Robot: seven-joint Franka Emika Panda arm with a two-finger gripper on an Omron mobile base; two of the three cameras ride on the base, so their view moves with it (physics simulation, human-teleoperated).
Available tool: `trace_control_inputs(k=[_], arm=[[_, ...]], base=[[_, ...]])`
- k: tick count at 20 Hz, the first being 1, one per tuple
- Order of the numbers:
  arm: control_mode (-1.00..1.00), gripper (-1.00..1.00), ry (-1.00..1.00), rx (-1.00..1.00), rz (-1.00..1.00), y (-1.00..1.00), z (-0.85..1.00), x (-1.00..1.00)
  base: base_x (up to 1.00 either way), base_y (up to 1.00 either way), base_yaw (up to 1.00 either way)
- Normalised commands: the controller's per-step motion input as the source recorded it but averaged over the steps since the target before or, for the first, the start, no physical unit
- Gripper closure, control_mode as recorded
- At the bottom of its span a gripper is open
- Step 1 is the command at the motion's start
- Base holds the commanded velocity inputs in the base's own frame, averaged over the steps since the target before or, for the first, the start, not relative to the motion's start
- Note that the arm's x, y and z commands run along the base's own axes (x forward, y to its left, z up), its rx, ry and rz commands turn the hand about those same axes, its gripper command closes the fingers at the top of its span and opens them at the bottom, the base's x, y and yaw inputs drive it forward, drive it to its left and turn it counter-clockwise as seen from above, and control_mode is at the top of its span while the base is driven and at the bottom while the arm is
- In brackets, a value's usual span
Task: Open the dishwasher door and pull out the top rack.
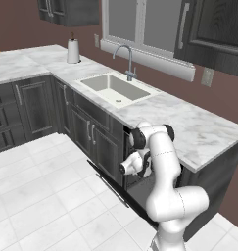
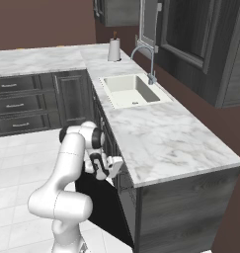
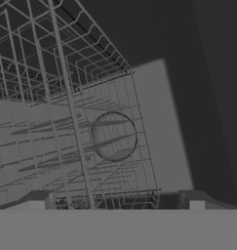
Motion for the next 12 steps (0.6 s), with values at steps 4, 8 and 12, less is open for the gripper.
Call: trace_control_inputs(k=[4,8,12], arm=[[-1.0,-1.0,0.0,0.0,0.0,-0.07,-0.13,0.13],[-1.0,-1.0,0.01,0.0,0.0,-0.1,-0.09,0.15],[-1.0,-1.0,0.05,0.0,0.0,-0.13,-0.1,0.18]], base=[[0.0,0.0,0.0],[0.0,0.0,0.0],[0.0,0.0,0.0]])
